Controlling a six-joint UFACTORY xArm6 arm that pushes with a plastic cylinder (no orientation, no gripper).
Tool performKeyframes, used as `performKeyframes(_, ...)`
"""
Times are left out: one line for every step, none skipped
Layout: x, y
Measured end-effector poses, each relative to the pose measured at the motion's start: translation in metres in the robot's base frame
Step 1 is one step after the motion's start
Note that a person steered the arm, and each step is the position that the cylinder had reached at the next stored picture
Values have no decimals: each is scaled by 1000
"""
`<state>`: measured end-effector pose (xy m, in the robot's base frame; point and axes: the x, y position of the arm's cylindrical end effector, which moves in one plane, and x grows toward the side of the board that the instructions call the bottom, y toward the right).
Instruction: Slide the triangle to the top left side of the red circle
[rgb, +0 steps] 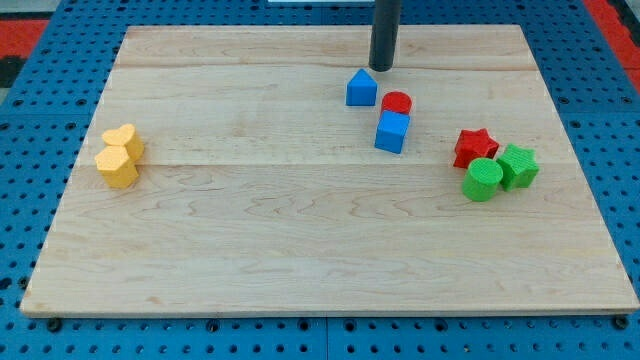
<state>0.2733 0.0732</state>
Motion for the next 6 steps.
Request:
performKeyframes(7,-13)
performKeyframes(16,-18)
performKeyframes(23,-18)
performKeyframes(23,-18)
performKeyframes(26,-18)
performKeyframes(3,-18)
